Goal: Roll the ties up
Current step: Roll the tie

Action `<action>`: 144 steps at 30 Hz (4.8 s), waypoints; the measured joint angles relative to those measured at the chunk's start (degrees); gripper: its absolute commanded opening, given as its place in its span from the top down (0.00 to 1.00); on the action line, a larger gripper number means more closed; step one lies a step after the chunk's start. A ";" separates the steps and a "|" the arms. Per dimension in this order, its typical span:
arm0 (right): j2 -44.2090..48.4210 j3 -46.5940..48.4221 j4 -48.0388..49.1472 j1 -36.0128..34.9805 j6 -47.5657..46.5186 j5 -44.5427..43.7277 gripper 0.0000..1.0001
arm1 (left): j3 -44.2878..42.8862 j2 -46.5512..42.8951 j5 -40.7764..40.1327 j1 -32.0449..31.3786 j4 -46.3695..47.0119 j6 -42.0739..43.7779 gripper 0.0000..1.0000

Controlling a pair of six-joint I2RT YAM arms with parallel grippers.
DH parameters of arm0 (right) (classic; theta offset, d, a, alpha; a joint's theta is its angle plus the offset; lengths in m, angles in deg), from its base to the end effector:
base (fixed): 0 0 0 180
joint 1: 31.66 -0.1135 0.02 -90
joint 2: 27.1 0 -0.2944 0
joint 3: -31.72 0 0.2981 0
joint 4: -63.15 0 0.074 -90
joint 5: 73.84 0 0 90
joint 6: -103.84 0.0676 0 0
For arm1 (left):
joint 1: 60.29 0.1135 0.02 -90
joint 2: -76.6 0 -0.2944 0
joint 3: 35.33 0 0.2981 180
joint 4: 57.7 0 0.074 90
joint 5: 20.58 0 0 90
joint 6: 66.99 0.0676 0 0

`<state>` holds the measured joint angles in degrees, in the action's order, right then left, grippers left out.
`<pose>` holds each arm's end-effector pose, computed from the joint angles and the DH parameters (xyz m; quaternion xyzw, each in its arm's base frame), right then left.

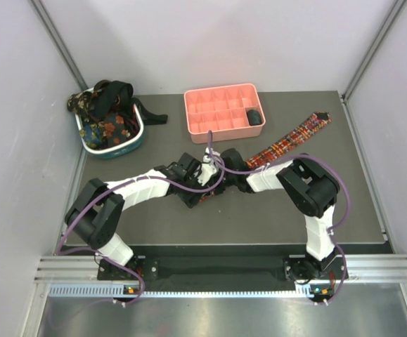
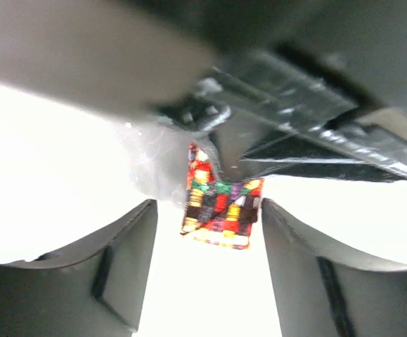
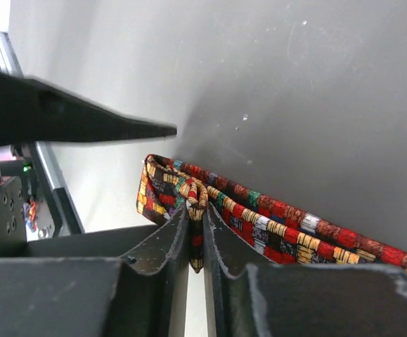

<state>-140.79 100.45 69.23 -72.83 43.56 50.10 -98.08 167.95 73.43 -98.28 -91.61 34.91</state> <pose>0.3143 0.3250 0.0908 -0.2114 0.8460 0.4538 0.1835 0.2760 -0.2216 0.1397 0.4170 0.8767 -0.0867 0.2237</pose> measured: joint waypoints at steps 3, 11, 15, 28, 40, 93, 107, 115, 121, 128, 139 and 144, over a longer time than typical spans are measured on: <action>0.00 -0.61 0.90 0.02 0.76 0.63 0.90 | 0.02 0.00 0.02 0.00 -0.02 -0.04 0.29; 0.00 -2.03 3.39 0.02 2.75 1.60 0.91 | 0.04 0.04 0.28 0.00 -0.20 0.37 0.33; 0.00 -2.38 3.91 0.02 3.48 1.77 0.89 | 0.02 0.37 1.22 0.00 -0.15 0.96 0.39; 0.17 -3.43 6.40 1.36 4.24 3.72 0.63 | -1.18 1.18 3.82 -0.28 -0.42 1.86 0.60; 2.56 -4.31 4.07 1.99 4.33 1.60 0.75 | -2.01 1.18 4.17 -0.52 -0.31 1.86 0.59; 3.56 -2.58 -1.14 2.12 3.76 0.52 0.52 | -4.37 2.93 6.25 -0.55 -2.60 5.81 0.64; 4.09 -2.71 -2.75 3.78 3.37 0.20 0.58 | -4.59 4.31 6.27 -0.66 0.66 5.70 0.65; 4.81 -3.06 -2.84 4.63 3.34 0.46 0.49 | -4.74 4.15 6.49 -0.68 1.05 5.55 0.63; 5.42 -3.15 -3.72 5.05 2.84 0.39 0.50 | -4.74 4.07 6.69 -0.72 1.64 5.55 0.63; 5.64 -3.23 -4.79 5.25 3.04 1.33 0.78 | -4.72 4.17 6.34 -0.79 2.08 5.60 0.63; 5.62 -4.20 -2.99 5.01 5.66 3.72 0.87 | -4.37 3.76 5.81 -0.72 2.54 5.11 0.40; 5.31 -4.22 -1.70 4.26 6.51 3.85 0.87 | -3.87 3.17 5.62 -0.57 2.67 4.79 0.31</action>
<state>-135.48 96.23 67.53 -68.57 50.07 53.94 -101.95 171.12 79.05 -98.85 -88.94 39.69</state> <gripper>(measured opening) 0.133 0.668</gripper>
